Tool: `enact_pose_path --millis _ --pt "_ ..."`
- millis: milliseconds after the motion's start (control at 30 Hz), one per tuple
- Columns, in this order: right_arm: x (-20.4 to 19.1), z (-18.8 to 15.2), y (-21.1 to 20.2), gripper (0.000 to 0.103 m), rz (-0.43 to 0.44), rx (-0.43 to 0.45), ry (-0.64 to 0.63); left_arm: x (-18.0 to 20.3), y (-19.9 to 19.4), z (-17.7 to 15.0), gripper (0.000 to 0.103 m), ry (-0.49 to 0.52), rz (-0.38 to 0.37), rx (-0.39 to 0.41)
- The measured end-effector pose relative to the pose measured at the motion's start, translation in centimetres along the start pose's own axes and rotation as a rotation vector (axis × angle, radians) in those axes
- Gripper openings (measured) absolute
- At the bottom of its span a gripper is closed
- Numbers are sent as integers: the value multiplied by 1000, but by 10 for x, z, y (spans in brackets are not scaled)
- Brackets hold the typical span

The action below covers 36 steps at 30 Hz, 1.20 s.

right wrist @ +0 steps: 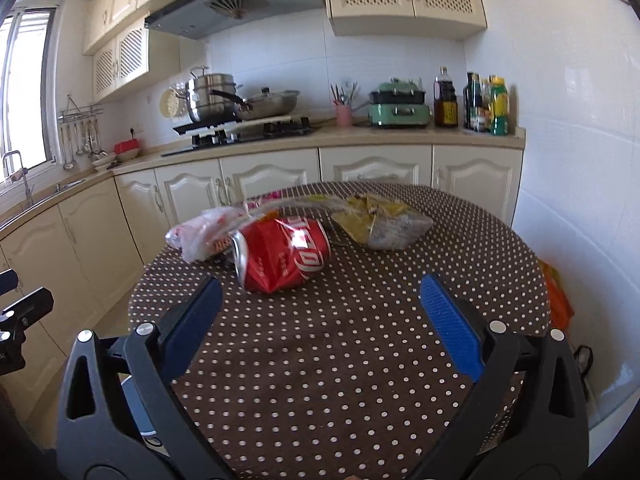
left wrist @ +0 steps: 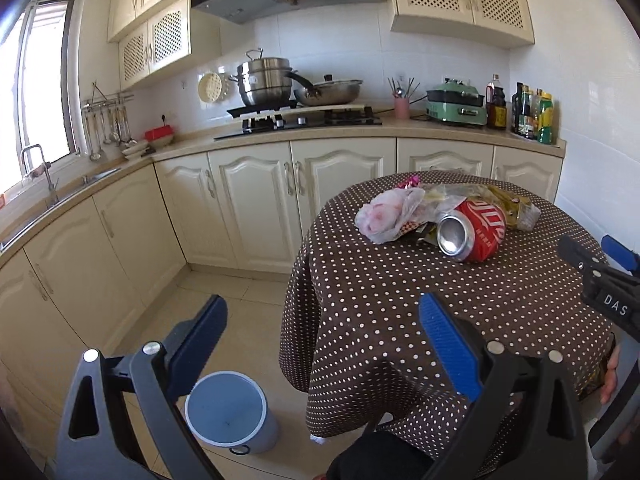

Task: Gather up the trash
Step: 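Reach the left tool to the clear plastic bag and grasp it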

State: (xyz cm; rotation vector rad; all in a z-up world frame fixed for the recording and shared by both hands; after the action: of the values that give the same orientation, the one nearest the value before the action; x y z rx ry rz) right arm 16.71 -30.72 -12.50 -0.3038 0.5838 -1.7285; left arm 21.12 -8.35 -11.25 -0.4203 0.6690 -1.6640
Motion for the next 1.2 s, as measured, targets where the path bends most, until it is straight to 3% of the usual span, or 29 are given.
enact_pose_path --millis 467,1200 --pt "-30 -6 31 97 49 -44 -60 -23 19 -10 95 -12 76 -41" --pt "-46 8 43 97 58 -57 -76 -45 37 0 95 -27 53 -43"
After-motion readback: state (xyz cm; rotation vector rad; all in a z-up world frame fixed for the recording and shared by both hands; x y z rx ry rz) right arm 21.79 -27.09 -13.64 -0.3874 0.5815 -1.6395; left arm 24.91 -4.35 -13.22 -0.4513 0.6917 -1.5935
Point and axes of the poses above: each gripper's, at about its wrist camera, not at the fingertips, and y roughly the way its jaws point, x to its right, z to its top, the point moved 8 cm from there along y, roughly the way its jaws point, and after that the axes turned 10 degrees about -x, right-handed, at the moved point
